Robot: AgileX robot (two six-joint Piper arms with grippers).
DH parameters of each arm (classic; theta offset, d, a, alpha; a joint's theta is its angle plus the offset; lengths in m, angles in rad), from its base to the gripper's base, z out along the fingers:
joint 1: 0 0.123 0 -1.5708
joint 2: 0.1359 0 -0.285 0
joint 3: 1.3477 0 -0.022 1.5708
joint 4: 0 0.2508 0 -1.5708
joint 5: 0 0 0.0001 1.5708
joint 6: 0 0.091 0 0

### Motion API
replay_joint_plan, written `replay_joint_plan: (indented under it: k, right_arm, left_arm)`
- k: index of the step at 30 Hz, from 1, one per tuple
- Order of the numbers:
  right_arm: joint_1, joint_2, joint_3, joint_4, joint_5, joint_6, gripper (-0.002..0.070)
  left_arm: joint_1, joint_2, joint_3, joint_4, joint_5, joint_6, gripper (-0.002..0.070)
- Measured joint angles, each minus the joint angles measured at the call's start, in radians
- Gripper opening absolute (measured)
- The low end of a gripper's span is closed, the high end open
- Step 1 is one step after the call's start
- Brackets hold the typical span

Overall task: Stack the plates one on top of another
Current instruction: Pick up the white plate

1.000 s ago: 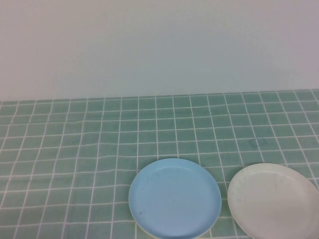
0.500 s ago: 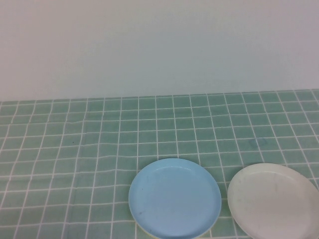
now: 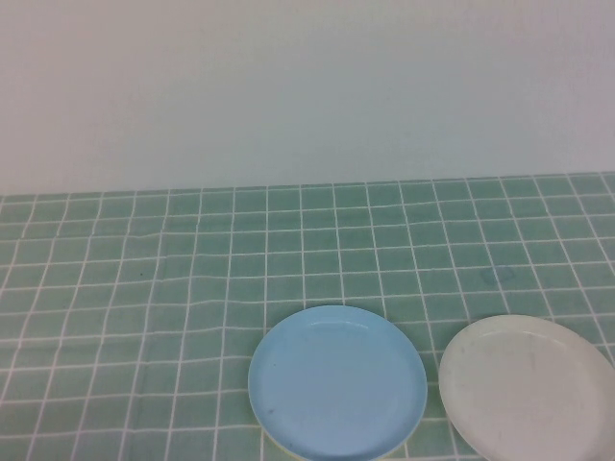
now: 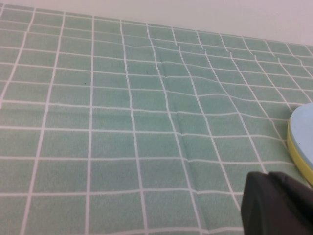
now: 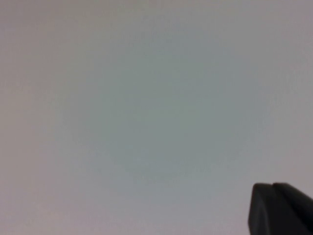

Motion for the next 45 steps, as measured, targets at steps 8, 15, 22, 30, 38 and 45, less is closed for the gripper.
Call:
replay_joint_plan:
  k: [8, 15, 22, 30, 38, 45]
  right_arm:
    - [0.0, 0.147, -0.293, 0.0, 0.566, -0.161, -0.0002]
    - [0.0, 0.259, -0.346, -0.064, 0.9, -0.123, -0.0002]
    - [0.0, 0.535, -0.465, -0.061, 1.168, -0.125, -0.0002]
    - [0.0, 0.823, -0.503, 0.016, 1.162, -0.178, -0.0002]
    - [0.0, 1.023, -0.503, 0.097, 1.094, -0.257, -0.0002]
    - [0.0, 1.19, -0.503, 0.097, 1.039, -0.299, -0.0002]
  left_arm:
    - [0.0, 0.0, 0.0, 0.0, 0.0, 0.0, 0.0]
    - [0.0, 0.0, 0.0, 0.0, 0.0, 0.0, 0.0]
    - [0.0, 0.0, 0.0, 0.0, 0.0, 0.0, 0.0]
    - [0.0, 0.0, 0.0, 0.0, 0.0, 0.0, 0.0]
    - [0.0, 0.0, 0.0, 0.0, 0.0, 0.0, 0.0]
    - [0.0, 0.0, 0.0, 0.0, 0.0, 0.0, 0.0]
